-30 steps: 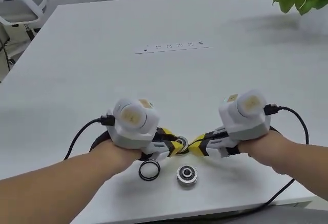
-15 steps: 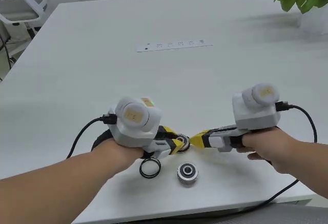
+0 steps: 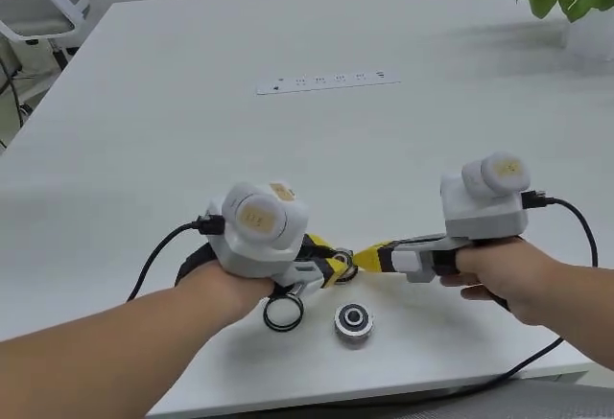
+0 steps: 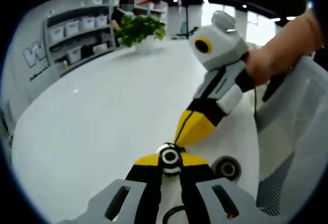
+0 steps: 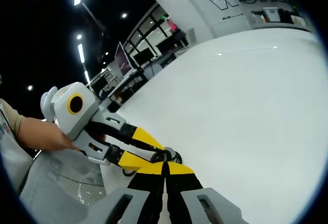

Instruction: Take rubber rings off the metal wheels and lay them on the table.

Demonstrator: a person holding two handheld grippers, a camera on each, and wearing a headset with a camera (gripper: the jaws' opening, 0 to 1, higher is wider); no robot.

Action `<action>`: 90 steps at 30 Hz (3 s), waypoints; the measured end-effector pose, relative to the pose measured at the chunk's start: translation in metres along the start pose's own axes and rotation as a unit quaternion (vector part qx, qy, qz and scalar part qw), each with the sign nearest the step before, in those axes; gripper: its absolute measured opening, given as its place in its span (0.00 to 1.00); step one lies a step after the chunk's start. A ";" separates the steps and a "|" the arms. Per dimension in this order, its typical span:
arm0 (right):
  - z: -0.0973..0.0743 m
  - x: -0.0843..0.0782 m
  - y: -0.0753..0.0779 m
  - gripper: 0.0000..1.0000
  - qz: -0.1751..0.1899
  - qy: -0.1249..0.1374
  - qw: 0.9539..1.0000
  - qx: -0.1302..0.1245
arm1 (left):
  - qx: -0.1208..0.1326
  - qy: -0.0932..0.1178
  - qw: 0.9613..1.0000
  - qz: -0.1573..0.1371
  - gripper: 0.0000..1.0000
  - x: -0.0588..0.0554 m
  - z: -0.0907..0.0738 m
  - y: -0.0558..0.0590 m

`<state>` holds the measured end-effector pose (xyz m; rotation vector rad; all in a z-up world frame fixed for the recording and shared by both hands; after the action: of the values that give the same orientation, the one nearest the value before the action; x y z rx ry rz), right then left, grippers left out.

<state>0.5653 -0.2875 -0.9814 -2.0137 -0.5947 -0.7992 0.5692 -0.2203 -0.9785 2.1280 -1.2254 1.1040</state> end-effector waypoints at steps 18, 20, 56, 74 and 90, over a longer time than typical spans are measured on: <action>-0.003 0.001 -0.014 0.00 0.044 0.015 0.998 0.052 | -0.005 0.006 1.000 -0.002 0.13 0.000 0.001 0.000; -0.003 0.001 -0.012 0.00 0.049 0.016 0.997 0.052 | -0.004 0.006 1.000 -0.002 0.13 0.000 0.001 0.000; -0.007 0.011 -0.021 0.00 0.000 0.017 0.999 0.028 | -0.081 0.055 0.995 0.004 0.38 0.008 -0.083 0.014; 0.019 0.011 -0.049 0.00 -0.002 -0.029 0.998 0.054 | -0.052 0.059 0.997 0.012 0.53 -0.014 -0.128 0.012; 0.047 -0.009 -0.062 0.00 -0.004 -0.090 0.993 0.073 | -0.021 0.059 0.998 -0.008 0.58 -0.031 -0.148 0.001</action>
<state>0.5329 -0.2165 -0.9739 -1.9621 -0.7416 -0.5649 0.4974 -0.1018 -0.9177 2.0081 -1.1666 1.1685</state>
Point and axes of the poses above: the centre of the closed fingertips' face, and the gripper's own axes: z roughly forward along the fingers, y roughly to its right, x roughly out of its top, the point moved 4 cm from there along -z, roughly backward along the fingers, and after that the axes turned 2 degrees about y, right-handed, at the moved point
